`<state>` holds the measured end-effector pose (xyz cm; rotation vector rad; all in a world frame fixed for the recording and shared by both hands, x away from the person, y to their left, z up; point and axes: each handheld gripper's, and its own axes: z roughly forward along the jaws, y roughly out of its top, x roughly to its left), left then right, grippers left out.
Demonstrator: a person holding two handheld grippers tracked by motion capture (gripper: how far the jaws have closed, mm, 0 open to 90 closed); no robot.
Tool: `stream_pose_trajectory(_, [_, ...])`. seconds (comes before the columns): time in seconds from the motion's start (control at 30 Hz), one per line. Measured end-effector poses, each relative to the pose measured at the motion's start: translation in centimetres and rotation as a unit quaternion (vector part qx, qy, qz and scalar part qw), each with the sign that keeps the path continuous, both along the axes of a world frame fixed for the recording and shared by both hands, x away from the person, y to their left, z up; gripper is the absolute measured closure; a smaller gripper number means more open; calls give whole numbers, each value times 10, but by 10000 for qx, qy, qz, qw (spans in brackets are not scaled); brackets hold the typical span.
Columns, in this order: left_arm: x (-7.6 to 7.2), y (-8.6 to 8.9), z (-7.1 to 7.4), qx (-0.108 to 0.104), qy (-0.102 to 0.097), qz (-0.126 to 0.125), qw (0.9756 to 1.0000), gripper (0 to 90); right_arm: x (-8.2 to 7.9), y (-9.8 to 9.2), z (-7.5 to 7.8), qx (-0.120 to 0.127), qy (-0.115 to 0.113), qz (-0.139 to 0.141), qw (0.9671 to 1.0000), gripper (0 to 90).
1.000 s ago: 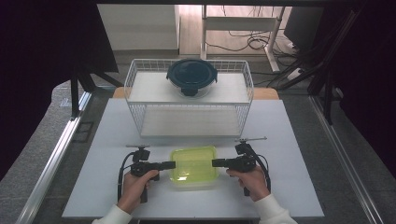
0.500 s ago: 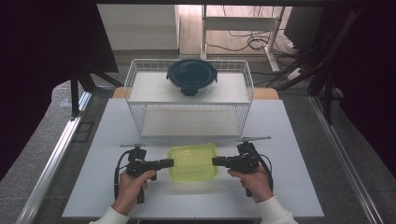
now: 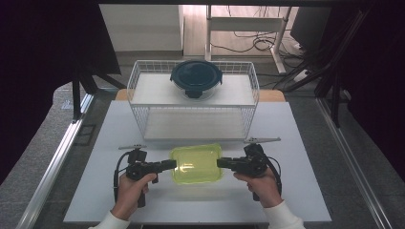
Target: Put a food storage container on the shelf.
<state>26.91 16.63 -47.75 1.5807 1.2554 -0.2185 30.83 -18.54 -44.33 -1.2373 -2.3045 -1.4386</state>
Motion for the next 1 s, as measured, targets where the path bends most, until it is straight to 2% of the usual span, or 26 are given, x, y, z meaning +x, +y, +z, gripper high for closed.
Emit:
stream_pose_trajectory(0.3, [-1,1,7,36,-119,-27,9999,792,-2,1,7,33,-136,36,9999,782])
stream_pose_trajectory(0.57, [4,4,16,43,-208,32,9998,793,1,4,17,38,-272,33,9996,782])
stream_pose_trajectory(1.0, [9,4,44,187,-418,68,9989,793,5,5,35,138,-482,6,9987,784])
